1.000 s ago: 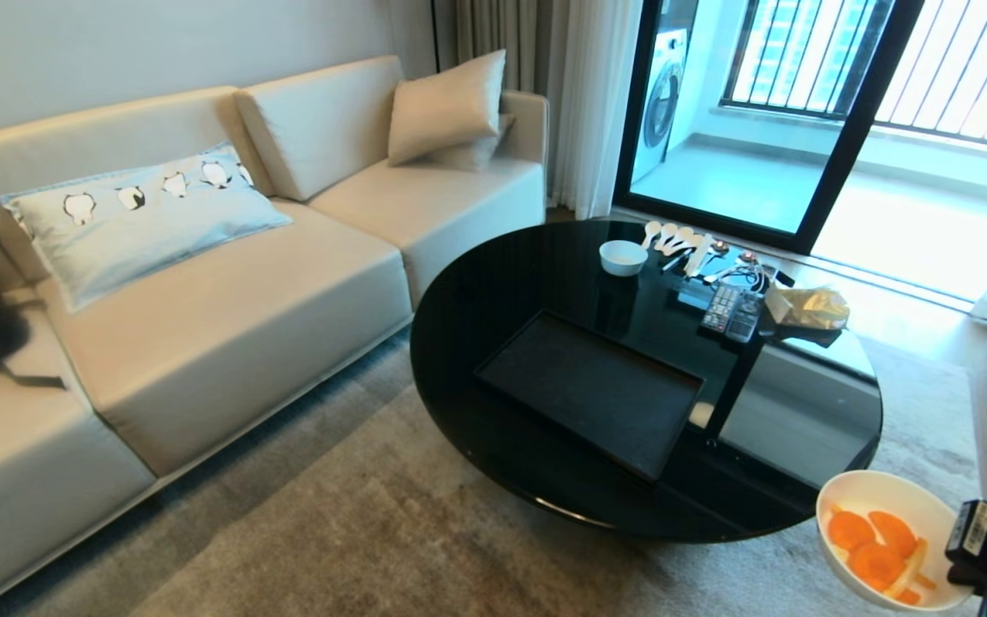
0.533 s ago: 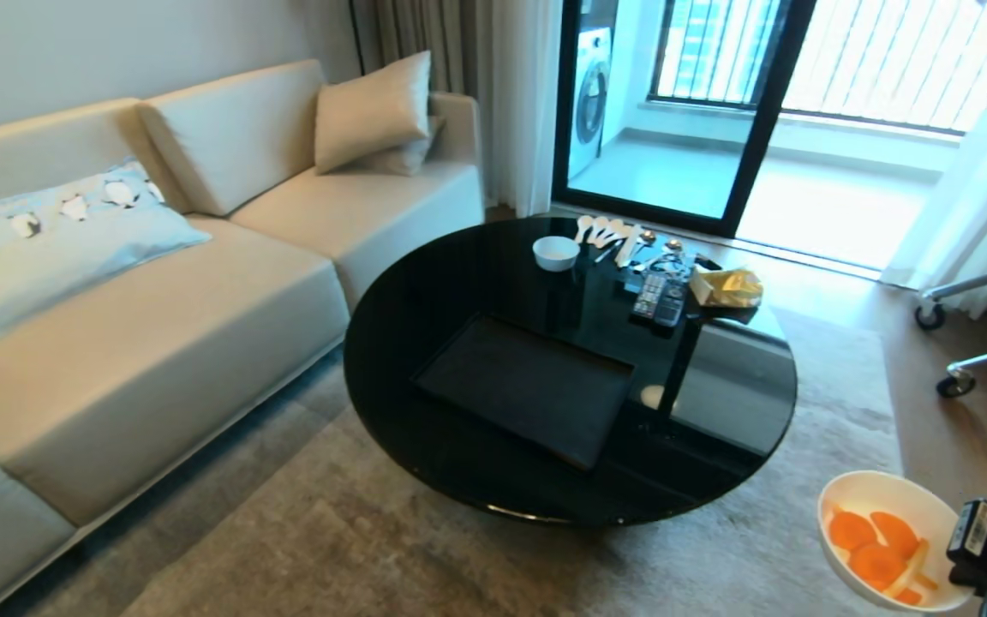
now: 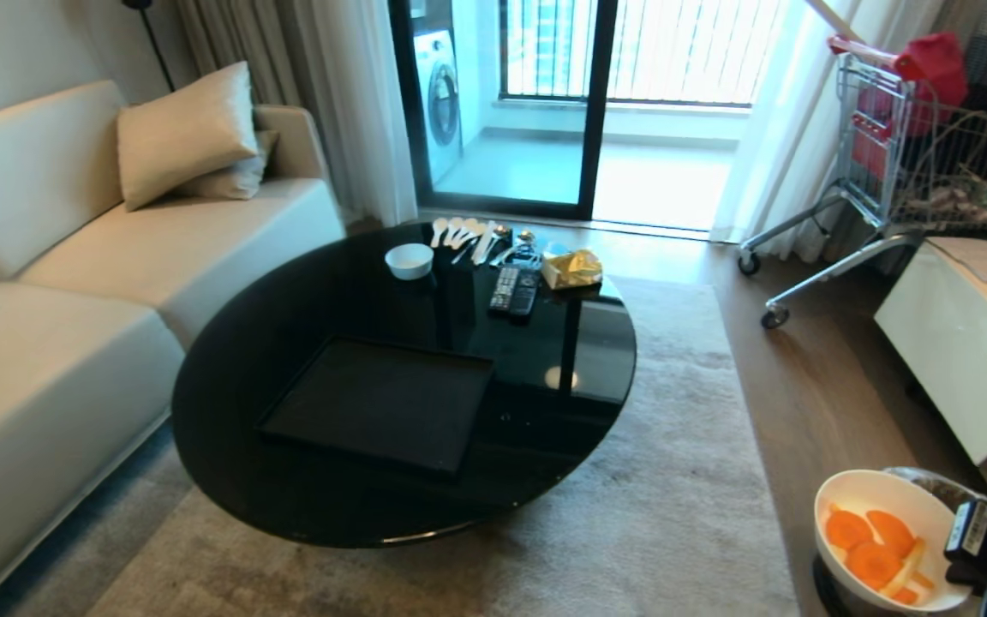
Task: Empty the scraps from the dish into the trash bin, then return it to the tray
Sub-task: Move the bowl over the trash can
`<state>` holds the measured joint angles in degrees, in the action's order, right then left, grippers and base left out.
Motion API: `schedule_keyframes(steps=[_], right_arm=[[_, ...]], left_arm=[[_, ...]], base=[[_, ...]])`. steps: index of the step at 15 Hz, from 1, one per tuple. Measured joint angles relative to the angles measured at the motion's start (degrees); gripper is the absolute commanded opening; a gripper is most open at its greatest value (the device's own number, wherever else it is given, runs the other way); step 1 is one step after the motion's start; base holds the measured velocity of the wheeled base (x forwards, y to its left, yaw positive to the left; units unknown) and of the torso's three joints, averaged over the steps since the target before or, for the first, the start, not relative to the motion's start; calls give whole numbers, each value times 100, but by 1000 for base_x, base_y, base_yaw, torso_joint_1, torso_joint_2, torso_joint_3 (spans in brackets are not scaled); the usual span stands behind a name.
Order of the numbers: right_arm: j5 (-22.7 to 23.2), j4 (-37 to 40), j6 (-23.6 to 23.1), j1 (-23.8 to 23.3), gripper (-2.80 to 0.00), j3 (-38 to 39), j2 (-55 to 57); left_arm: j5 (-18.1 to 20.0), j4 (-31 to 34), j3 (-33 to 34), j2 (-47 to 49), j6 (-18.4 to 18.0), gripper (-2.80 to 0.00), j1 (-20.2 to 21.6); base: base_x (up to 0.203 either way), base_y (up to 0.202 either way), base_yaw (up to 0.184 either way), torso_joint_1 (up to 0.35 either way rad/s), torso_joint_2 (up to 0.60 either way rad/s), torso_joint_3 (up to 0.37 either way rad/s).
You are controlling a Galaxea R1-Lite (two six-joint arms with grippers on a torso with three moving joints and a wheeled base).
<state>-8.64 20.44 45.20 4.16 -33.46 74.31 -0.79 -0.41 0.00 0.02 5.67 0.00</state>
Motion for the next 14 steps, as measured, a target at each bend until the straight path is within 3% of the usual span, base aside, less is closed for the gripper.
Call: schedule_keyframes(steps=[14], right_arm=[[0,17,4,-2,-280,110,-182]], left_arm=[[4,0,0,0,-2,-280,0]], base=[[0,9,-168,2,2,3]])
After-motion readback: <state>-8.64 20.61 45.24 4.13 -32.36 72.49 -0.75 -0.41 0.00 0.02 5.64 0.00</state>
